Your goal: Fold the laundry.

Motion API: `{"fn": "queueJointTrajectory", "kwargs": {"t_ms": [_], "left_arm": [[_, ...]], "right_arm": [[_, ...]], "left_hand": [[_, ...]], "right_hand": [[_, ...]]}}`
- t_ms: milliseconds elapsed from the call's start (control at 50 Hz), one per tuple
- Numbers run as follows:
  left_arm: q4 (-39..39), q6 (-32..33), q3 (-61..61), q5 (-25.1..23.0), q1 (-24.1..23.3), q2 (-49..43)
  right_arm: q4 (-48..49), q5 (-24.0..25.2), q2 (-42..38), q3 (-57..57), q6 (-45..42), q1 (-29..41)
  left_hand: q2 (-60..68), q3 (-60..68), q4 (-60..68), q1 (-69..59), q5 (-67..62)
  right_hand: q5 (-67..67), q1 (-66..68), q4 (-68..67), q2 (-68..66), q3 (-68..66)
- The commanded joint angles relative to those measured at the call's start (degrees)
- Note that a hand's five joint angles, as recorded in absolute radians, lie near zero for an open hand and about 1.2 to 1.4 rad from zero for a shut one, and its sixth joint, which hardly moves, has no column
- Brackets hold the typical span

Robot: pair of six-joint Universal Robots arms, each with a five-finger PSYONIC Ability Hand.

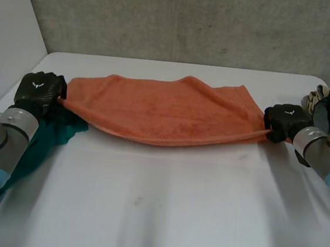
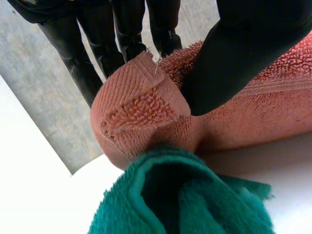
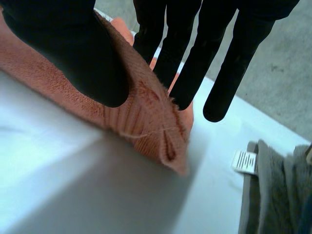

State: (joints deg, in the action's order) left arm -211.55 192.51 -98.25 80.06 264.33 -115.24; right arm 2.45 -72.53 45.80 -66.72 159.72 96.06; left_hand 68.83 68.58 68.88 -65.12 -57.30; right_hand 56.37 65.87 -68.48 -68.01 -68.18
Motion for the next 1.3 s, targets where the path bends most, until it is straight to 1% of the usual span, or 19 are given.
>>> {"fn": "queueJointTrajectory", "kwargs": {"t_ms": [20,140,200,220,320,360,400,460,500,600,740,900,1040,1060,1080,1100,1120,1200,1300], "left_arm": [[8.0,0.2,-2.7,-1.4,1.3,5.0],[18.5,4.4,-7.8,-5.6,3.7,12.4],[26.1,9.9,-10.6,-8.0,4.7,16.7],[31.1,13.2,-11.9,-8.7,5.1,19.2],[46.5,24.3,-14.9,-9.5,6.5,23.4],[51.0,27.7,-15.2,-9.4,6.8,23.5],[54.5,31.4,-15.0,-9.5,7.1,23.0],[53.4,34.2,-12.8,-9.2,6.8,21.2],[52.0,33.6,-11.0,-8.9,6.4,19.8],[43.7,25.3,-1.1,-6.2,3.1,12.9],[32.4,15.5,13.0,0.0,-1.1,1.2],[27.0,14.1,28.4,5.0,-5.1,-12.7],[27.7,13.9,41.1,8.1,-7.4,-23.1],[27.9,13.9,42.1,8.1,-7.7,-23.8],[28.2,14.2,42.9,8.0,-8.0,-24.4],[28.4,14.3,43.6,8.3,-8.2,-25.0],[29.0,14.4,44.4,8.8,-8.8,-25.4],[29.1,13.9,44.0,10.9,-9.2,-22.9],[28.6,12.5,39.5,13.1,-8.9,-16.2]], "right_arm": [[-2.3,1.5,4.7,-4.7,-1.7,-1.1],[-8.8,1.8,12.7,-11.7,-12.1,-3.1],[-16.4,1.6,17.6,-16.2,-20.7,-4.0],[-19.2,1.4,18.8,-17.6,-23.5,-4.3],[-37.9,0.5,25.5,-27.5,-43.5,-6.7],[-39.5,0.7,26.6,-28.7,-48.1,-7.1],[-38.2,1.3,27.3,-29.3,-47.8,-6.6],[-34.2,1.5,26.0,-26.9,-44.3,-5.4],[-31.7,1.3,24.8,-24.8,-41.9,-4.7],[-22.1,-0.6,18.4,-14.6,-30.2,-1.8],[-7.0,-4.6,9.0,-3.9,-19.9,1.1],[6.2,-9.6,-1.8,4.7,-16.6,4.5],[11.3,-14.0,-10.0,12.1,-16.9,6.2],[11.2,-15.2,-11.9,14.0,-17.1,6.6],[11.1,-15.8,-12.7,14.9,-17.2,6.8],[10.9,-16.8,-13.4,15.7,-17.3,7.2],[10.8,-18.7,-14.2,16.8,-17.5,7.8],[11.5,-21.1,-12.4,17.0,-16.8,7.7],[11.9,-20.1,-6.4,13.7,-12.1,6.7]], "left_hand": [[11.2,11.4,11.1,-14.9,-12.7],[11.2,11.4,11.1,-14.9,-12.7],[11.2,11.4,11.1,-14.9,-12.7],[11.2,11.4,11.1,-14.9,-12.7],[11.2,11.4,11.1,-14.9,-12.7],[11.2,11.4,11.1,-14.9,-12.7],[11.2,11.4,11.1,-14.9,-12.7],[11.2,11.4,11.1,-14.9,-12.7],[11.2,11.4,11.1,-14.9,-12.7],[11.2,11.4,11.1,-14.9,-12.7],[11.2,11.4,11.1,-14.9,-12.7],[11.2,11.4,11.1,-14.9,-12.7],[11.2,11.4,11.1,-14.9,-12.7],[-0.5,-0.2,-0.5,-3.2,-1.1],[-22.1,-21.8,-22.1,18.4,20.5],[-45.6,-45.3,-45.6,41.9,44.1],[-58.8,-58.6,-58.9,55.1,57.3],[-58.8,-58.6,-58.9,55.1,57.3],[-58.8,-58.6,-58.9,55.1,57.3]], "right_hand": [[13.6,14.1,-11.5,-12.0,-11.8],[13.6,14.1,-11.5,-12.0,-11.8],[13.6,14.1,-11.5,-12.0,-11.8],[13.6,14.1,-11.5,-12.0,-11.8],[13.6,14.1,-11.5,-12.0,-11.8],[13.6,14.1,-11.5,-12.0,-11.8],[13.6,14.1,-11.5,-12.0,-11.8],[13.6,14.1,-11.5,-12.0,-11.8],[13.6,14.1,-11.5,-12.0,-11.8],[13.6,14.1,-11.5,-12.0,-11.8],[13.6,14.1,-11.5,-12.0,-11.8],[13.6,14.1,-11.5,-12.0,-11.8],[13.6,14.1,-11.5,-12.0,-11.8],[-19.9,-19.4,22.0,21.5,21.7],[-52.0,-51.5,54.1,53.6,53.8],[-56.4,-55.9,58.5,58.0,58.2],[-54.1,-53.6,56.2,55.8,55.9],[-56.4,-55.9,58.5,58.0,58.2],[-56.4,-55.9,58.5,58.0,58.2]]}}
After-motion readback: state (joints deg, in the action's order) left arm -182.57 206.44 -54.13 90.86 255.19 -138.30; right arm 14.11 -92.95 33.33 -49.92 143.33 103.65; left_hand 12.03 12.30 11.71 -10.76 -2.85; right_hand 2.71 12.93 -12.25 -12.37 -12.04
